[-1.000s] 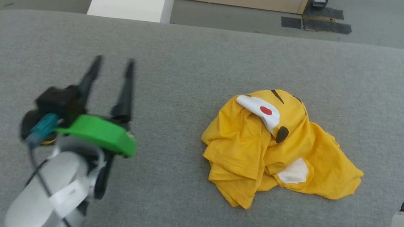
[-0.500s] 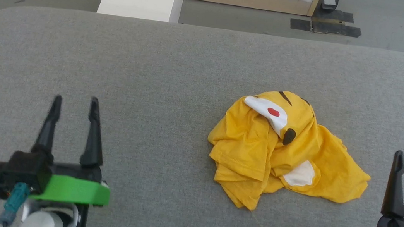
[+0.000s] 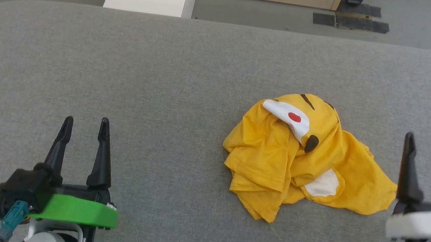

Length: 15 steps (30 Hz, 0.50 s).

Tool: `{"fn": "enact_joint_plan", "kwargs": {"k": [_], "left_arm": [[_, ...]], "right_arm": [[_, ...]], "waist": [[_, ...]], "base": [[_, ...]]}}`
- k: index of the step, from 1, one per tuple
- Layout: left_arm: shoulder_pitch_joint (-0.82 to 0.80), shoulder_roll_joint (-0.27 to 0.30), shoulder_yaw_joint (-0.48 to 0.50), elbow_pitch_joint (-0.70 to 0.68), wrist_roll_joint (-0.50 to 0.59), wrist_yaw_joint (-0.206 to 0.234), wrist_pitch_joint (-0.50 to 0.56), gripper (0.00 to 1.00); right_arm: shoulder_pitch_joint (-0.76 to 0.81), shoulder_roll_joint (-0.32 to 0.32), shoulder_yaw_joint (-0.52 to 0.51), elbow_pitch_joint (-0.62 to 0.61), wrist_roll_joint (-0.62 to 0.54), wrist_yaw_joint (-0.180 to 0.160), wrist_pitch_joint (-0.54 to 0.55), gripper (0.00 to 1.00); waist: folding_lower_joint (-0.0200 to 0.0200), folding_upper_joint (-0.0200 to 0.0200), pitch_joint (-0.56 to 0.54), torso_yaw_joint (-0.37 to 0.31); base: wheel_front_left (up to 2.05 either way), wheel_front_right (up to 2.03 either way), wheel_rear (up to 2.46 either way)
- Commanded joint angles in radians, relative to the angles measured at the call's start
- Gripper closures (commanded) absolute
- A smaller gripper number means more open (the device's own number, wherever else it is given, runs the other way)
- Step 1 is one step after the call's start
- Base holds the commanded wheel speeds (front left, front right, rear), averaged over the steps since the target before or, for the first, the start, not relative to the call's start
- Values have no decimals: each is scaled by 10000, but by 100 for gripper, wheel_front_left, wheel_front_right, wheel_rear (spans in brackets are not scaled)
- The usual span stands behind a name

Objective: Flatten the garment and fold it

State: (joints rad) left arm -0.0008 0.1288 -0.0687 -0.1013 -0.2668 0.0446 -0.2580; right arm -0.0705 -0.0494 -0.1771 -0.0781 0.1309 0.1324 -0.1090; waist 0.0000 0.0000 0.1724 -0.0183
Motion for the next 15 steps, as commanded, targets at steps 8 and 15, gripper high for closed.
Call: {"fn": "enact_joint_plan", "kwargs": {"k": [8,15], "left_arm": [[-489,-314,344,-19,311,-424,-37,0],[-764,-498,395,40,479,-739,-37,0]], "right_arm": [[-1438,-934,288,1,488,-17,2417,0],[-1566,-1881,779,1165,1338,-17,4958,0]], "waist": [[0,0,791,145],[0,0,1298,393]], "base": [[0,0,0],[0,0,0]]}}
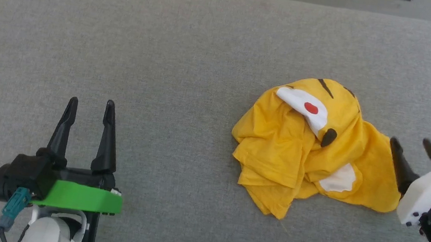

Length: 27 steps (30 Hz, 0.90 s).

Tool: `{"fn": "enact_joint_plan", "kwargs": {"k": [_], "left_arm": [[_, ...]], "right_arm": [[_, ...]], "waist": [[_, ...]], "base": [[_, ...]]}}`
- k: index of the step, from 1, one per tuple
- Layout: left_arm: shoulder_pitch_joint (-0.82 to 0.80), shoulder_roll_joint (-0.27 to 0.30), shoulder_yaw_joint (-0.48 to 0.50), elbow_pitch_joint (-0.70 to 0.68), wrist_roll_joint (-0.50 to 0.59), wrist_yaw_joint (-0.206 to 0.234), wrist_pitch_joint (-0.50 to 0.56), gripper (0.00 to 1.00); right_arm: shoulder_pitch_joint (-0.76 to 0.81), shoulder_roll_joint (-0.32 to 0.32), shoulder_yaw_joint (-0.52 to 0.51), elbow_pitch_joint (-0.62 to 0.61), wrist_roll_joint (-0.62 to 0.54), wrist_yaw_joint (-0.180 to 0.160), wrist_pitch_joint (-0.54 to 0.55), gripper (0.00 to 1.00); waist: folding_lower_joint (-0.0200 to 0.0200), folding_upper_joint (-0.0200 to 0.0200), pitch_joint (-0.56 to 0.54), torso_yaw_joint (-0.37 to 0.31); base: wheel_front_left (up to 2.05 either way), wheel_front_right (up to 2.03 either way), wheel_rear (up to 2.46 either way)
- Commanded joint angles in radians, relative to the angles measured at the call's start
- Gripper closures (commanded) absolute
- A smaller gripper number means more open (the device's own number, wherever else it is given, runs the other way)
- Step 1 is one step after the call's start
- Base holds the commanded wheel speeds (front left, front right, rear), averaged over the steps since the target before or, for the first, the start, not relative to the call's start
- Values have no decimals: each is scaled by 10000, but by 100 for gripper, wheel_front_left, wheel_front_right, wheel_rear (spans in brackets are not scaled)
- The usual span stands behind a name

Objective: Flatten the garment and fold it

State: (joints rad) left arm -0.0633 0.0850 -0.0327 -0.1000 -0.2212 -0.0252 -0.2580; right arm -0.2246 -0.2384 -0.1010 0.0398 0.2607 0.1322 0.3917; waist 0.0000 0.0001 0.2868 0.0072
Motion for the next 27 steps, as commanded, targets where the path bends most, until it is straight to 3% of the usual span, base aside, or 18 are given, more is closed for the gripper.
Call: {"fn": "enact_joint_plan", "kwargs": {"k": [1,9,10,11,20,27], "left_arm": [[-162,-86,32,45,40,-82,-37,0],[-320,-219,73,269,39,-297,-37,0],[-324,-233,76,301,33,-314,-37,0],[-322,-242,79,326,31,-326,-37,0],[-42,-297,264,550,-13,-373,-38,0],[147,-315,304,577,15,-426,-38,0]], "right_arm": [[34,-46,32,161,141,-15,324,0],[427,-136,142,1516,126,-15,1386,0],[467,-95,129,1683,118,-15,1536,70],[473,-75,118,1748,93,-15,1564,100],[-460,-382,-329,1101,152,-15,724,100],[-1167,-1033,-2190,686,-152,-15,545,100]], "waist": [[0,-1,214,178],[0,-1,372,410],[0,-1,345,426],[0,-1,319,434],[0,-1,-405,107],[0,-1,-710,57]], "base": [[0,0,0],[0,0,0],[0,0,0],[0,0,0],[0,0,0],[0,0,0]]}}
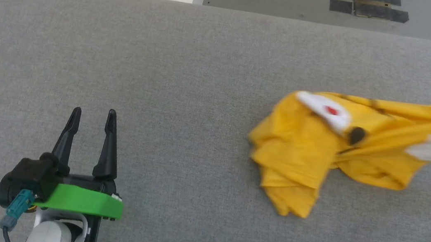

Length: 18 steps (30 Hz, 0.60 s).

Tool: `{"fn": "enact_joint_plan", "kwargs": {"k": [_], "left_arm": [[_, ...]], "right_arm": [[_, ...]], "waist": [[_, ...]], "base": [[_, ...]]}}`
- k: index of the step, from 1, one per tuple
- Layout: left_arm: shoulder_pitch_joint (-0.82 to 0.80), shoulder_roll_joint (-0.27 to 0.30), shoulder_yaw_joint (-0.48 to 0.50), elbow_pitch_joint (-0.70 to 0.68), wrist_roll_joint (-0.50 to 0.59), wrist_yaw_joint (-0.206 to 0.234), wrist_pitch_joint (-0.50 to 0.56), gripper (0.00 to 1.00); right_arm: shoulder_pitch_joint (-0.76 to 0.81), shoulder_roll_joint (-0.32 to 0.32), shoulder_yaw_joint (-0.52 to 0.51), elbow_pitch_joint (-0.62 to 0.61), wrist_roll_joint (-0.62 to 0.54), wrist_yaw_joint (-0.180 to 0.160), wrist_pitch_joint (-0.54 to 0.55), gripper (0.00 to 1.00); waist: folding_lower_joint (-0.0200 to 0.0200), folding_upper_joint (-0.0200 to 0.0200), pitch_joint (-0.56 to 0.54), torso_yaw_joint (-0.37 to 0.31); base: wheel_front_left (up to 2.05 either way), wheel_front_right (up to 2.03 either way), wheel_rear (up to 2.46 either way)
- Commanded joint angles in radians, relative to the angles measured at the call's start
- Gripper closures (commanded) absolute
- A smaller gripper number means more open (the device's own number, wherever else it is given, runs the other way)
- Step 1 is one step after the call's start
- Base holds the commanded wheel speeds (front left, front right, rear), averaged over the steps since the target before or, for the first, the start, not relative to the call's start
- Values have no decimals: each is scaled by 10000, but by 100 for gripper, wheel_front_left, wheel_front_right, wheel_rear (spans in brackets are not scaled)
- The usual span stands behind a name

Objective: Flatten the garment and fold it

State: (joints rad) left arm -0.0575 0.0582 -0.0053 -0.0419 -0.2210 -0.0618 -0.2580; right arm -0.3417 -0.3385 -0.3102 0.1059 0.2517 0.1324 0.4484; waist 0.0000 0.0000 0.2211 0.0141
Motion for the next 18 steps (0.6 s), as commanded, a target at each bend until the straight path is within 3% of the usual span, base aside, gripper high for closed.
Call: {"fn": "enact_joint_plan", "kwargs": {"k": [1,5,10,11,12,18], "left_arm": [[97,-47,20,-4,27,-68,-38,0],[152,-53,-8,49,35,-83,-38,0],[264,-57,21,136,9,-70,-38,0],[275,-58,32,142,4,-73,-38,0],[287,-58,50,155,-1,-74,-38,0],[186,-60,-22,272,66,-82,-38,0]], "right_arm": [[80,-95,-444,87,-171,-17,20,100],[999,-199,-2061,547,-902,-17,229,100],[2348,466,-3305,1389,-1646,-17,-15,100],[2432,600,-3332,1480,-1696,-17,-145,7],[2463,754,-3370,1569,-1744,-17,-355,0],[1943,1087,-2671,1222,-1753,-17,-1485,0]], "waist": [[0,0,-46,26],[0,0,57,235],[0,0,180,394],[0,0,181,395],[0,0,179,384],[0,0,30,273]], "base": [[0,0,0],[0,0,0],[0,0,0],[0,0,0],[0,0,0],[0,0,0]]}}
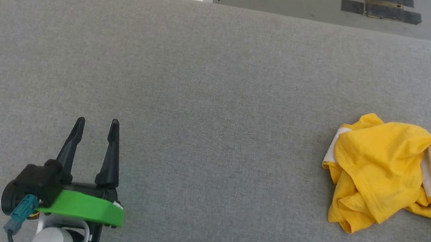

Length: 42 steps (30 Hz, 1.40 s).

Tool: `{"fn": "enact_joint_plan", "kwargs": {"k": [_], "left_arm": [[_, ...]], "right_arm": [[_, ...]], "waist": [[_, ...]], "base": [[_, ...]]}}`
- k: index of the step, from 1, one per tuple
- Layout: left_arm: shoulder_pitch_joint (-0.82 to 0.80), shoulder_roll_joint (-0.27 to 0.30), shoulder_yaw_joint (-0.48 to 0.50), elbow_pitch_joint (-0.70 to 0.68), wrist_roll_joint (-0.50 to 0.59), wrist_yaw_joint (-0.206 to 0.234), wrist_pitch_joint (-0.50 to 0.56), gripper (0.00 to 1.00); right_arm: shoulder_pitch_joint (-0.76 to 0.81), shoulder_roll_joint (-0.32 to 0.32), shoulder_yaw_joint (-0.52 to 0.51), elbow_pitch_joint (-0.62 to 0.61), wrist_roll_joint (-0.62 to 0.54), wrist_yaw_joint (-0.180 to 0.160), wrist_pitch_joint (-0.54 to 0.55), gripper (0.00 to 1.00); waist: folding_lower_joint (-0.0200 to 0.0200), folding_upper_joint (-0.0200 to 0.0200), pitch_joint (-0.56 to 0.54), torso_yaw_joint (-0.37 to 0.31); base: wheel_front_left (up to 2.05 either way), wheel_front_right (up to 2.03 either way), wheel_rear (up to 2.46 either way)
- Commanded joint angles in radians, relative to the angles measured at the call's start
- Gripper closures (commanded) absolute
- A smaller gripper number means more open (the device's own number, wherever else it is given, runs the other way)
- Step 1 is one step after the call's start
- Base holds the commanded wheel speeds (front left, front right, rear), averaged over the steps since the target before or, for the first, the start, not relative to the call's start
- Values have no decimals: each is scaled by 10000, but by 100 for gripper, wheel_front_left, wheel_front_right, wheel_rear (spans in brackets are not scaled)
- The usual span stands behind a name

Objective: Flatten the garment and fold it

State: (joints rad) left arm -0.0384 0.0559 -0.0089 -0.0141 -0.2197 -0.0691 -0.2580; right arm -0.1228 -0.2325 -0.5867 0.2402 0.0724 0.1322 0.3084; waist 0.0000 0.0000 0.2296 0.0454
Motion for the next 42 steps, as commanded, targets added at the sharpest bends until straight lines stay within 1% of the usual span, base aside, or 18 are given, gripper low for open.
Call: {"fn": "enact_joint_plan", "kwargs": {"k": [1,3,5,10,13,16,19,21,22,23,24,25,30,34,39,41,42], "left_arm": [[-15,-37,11,-2,55,-7,-38,0],[-21,-37,6,3,42,-7,-38,0],[-14,-38,-7,-9,21,-10,-38,0],[-25,-41,-64,-50,-83,-3,-38,0],[-49,-43,-94,-97,-149,3,-38,0],[-73,-45,-122,-136,-187,14,-38,0],[-120,-47,-166,-131,-228,26,-38,0],[-167,-48,-208,-118,-250,28,-38,0],[-180,-49,-205,-118,-259,39,-38,0],[-193,-49,-208,-118,-271,48,-38,0],[-195,-50,-205,-118,-278,59,-38,0],[-196,-50,-201,-122,-284,76,-38,0],[-186,-52,-230,-84,-341,114,-38,0],[-190,-54,-304,-59,-457,155,-38,0],[-304,-55,-479,-107,-658,238,-38,0],[-389,-55,-562,-119,-741,270,-38,0],[-431,-55,-598,-117,-780,288,-38,0]], "right_arm": [[-345,29,328,-328,133,-15,-160,0],[-523,-7,992,-958,385,-15,-212,0],[-627,6,1757,-1685,762,-15,-38,0],[-329,121,3880,-3524,1622,-15,1071,0],[51,85,4900,-4240,1920,-15,1841,0],[390,187,5408,-4342,2100,-15,2311,0],[628,140,5576,-3968,1859,-15,2525,0],[708,-90,5748,-3654,1502,-15,2565,0],[709,-38,5696,-3508,1449,-15,2557,5],[692,37,5629,-3376,1393,-15,2522,57],[659,64,5623,-3311,1337,-15,2478,98],[597,105,5605,-3271,1286,-15,2423,100],[204,144,5549,-3474,1285,-15,2237,100],[-375,38,5609,-4182,1632,-15,2520,100],[-1881,-340,5900,-5031,1985,-15,3362,100],[-2707,-534,6202,-5003,2000,-15,3619,100],[-3072,-500,6264,-4886,2053,-15,3707,100]], "waist": [[0,0,-89,-60],[0,0,-164,-99],[0,0,-222,-121],[0,0,-213,-21],[0,0,-87,141],[0,0,48,295],[0,0,184,486],[0,0,258,621],[0,0,276,653],[0,0,292,708],[0,0,297,735],[0,0,308,764],[0,0,210,888],[0,0,106,1014],[0,0,347,1259],[0,0,574,1377],[0,0,682,1427]], "base": [[0,0,0],[0,0,0],[0,0,0],[0,0,0],[0,0,0],[0,0,0],[0,0,0],[0,0,0],[0,0,0],[0,0,0],[0,0,0],[0,0,0],[0,0,0],[0,0,0],[0,0,0],[0,0,0],[0,0,0]]}}
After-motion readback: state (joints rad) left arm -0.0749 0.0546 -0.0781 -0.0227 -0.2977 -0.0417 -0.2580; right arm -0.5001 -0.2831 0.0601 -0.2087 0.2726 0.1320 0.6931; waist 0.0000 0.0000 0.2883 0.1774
